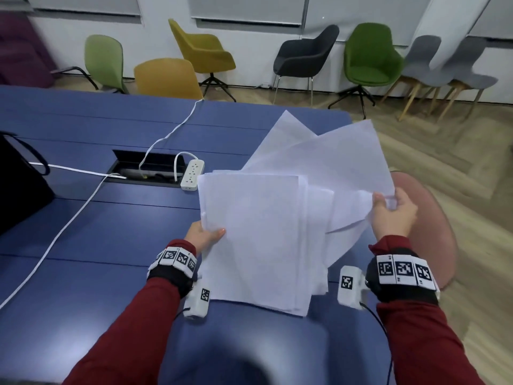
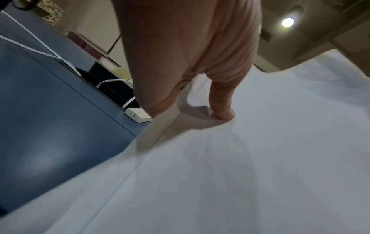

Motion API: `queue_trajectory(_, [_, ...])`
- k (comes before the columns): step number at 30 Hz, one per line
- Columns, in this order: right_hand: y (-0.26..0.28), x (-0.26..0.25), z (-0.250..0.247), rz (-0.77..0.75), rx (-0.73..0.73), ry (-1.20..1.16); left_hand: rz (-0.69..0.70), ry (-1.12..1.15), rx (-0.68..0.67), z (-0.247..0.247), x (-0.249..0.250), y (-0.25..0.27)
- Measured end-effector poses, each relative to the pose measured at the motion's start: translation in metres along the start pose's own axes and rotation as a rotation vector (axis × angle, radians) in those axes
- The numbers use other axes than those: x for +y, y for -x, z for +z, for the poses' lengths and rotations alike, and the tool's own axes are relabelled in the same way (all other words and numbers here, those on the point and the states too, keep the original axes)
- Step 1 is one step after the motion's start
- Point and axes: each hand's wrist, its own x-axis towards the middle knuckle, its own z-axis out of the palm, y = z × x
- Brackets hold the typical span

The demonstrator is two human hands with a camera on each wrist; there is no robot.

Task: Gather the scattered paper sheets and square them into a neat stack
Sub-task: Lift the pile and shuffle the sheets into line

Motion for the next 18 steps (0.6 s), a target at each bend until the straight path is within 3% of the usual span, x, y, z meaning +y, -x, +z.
queue_trajectory(3, [0.006,-0.017,0.003,-0.076,0.076,0.001,-0.131,-0.064,0.033,-0.006,-0.024,-0.009])
queue_trajectory(7, [0.01,-0.025,0.011,-0.073,0.13,-0.071,-0.393,-0.455,0.05,-0.016,-0.066,-0.015])
queue_trajectory(10, [0.019,-0.017,0.021,-0.06,0.073,-0.051,-0.55,-0.675,0.005,-0.019,-0.087,-0.008])
queue_trajectory(18, [0.073,0.067,0.042,0.208,-0.216,0.248,-0.508,-0.558,-0.026,-0.016,-0.094,-0.018])
